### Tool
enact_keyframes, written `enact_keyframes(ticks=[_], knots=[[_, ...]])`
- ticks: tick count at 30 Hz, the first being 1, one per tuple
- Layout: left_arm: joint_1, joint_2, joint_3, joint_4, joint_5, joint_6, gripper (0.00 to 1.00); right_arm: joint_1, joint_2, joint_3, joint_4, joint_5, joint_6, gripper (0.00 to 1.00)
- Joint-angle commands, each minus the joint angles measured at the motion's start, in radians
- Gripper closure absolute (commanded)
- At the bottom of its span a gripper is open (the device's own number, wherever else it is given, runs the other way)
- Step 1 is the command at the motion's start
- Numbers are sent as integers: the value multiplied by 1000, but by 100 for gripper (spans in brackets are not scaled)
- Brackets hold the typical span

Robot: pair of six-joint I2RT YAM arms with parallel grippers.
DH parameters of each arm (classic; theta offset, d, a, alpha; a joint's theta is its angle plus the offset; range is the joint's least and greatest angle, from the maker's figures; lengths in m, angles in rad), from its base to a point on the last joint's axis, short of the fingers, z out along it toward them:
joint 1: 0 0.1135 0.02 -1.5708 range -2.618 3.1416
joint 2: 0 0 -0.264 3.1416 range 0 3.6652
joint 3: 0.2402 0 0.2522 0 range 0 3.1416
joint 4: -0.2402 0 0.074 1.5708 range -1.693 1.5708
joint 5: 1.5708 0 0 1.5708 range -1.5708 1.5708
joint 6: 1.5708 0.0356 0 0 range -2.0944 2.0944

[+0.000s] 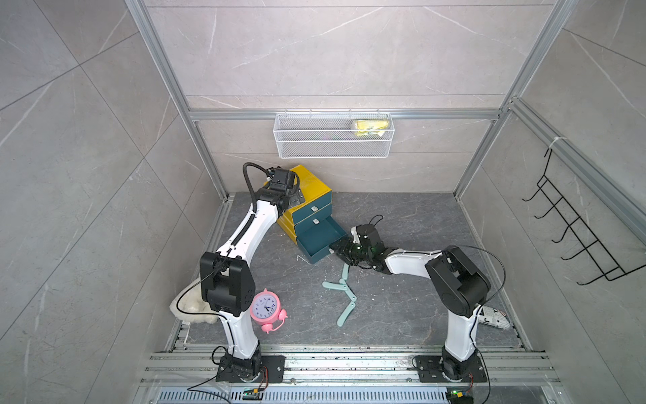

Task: Place the fruit knives into the drawer by color
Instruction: Open the drawer in the storage box, then move the fruit knife to the center of the board.

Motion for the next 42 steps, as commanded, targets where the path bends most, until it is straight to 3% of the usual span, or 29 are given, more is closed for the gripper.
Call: enact_keyframes(ticks=[1,6,11,18,24,31,42], knots=[[6,19,22,-90,23,29,1,5,-94,-41,-58,24,-67,44],[6,-47,44,-88,27,35,1,5,-225,-71,-240,88,-200,42],[6,-200,-14,-38,46,21,1,11,-283,-34,-521,246,-380,41],[-14,-528,-420,183,154,-109,1,75,-203,36,-664,400,-495,41],[-140,-733,-724,268,82,-155,1,130,-111,103,-685,482,-528,41],[-273,-789,-870,279,32,-186,1,164,18,201,-726,537,-548,43],[-283,-812,-1006,279,57,-244,0,159,112,233,-775,588,-548,54]])
